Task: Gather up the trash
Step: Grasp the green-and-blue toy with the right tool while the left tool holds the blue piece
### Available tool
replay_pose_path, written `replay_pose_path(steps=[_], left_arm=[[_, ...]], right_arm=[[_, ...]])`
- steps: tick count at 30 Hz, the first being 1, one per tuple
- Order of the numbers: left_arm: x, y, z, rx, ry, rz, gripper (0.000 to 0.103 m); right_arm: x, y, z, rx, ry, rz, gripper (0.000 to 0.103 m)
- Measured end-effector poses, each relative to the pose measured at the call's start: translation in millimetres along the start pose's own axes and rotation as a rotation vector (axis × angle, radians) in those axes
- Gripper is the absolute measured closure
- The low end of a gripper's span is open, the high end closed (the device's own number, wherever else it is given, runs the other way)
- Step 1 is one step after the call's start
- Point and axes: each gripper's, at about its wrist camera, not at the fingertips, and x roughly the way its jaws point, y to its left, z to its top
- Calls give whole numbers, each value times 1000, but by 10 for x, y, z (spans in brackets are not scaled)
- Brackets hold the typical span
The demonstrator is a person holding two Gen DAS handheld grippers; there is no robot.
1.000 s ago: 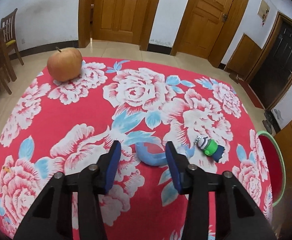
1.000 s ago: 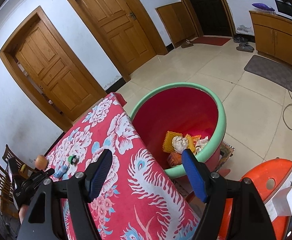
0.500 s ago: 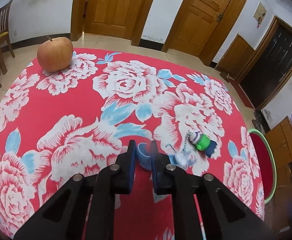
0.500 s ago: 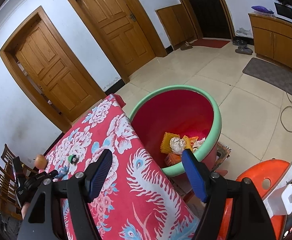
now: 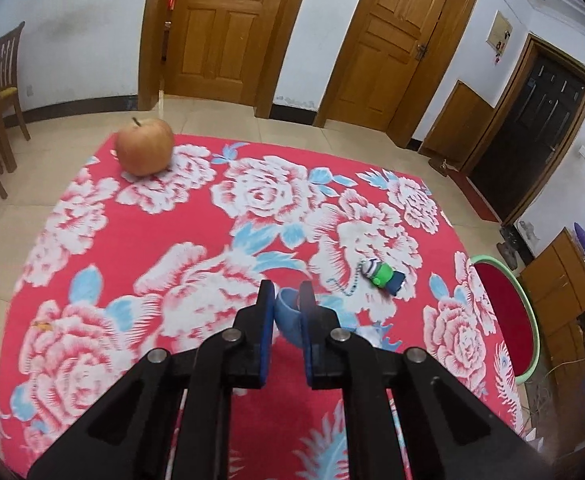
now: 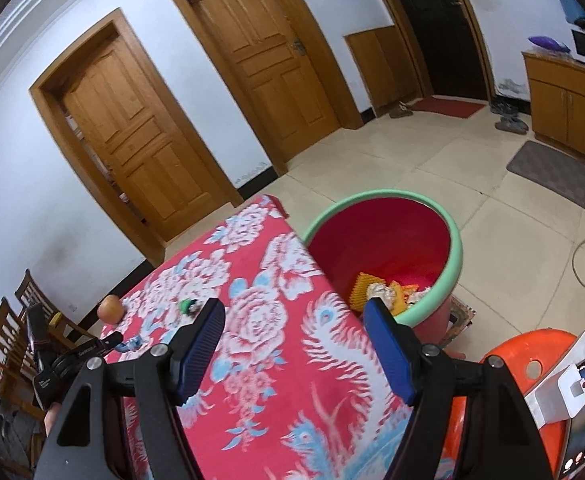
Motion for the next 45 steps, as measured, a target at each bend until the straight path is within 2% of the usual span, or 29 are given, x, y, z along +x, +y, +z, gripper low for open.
replay_pose_path(steps=[6,12,23,27,32,42,45], left_arm=[[-95,197,75,20,-29,51,92],[34,353,111,30,-23,73,92],[281,528,17,-3,-1,78,92],[313,572,-13,-29,0,68,92],[296,557,-15,-18,-15,63,92],[357,552,-40,-11,2,75,92],[365,541,-48,-4,3,77,92]], right_arm=[[-93,370,-2,-69,14,47,28],[52,818,-36,-149,56,68,28],[949,1426,-118,-281,163,100,29],[1389,1550,-168,-338,228,87,37],[1837,1650,-241,-394,290,78,40],[2264,1779,-348,-453,328,67,40],[2356,1791,-378,-463,336,55,45]])
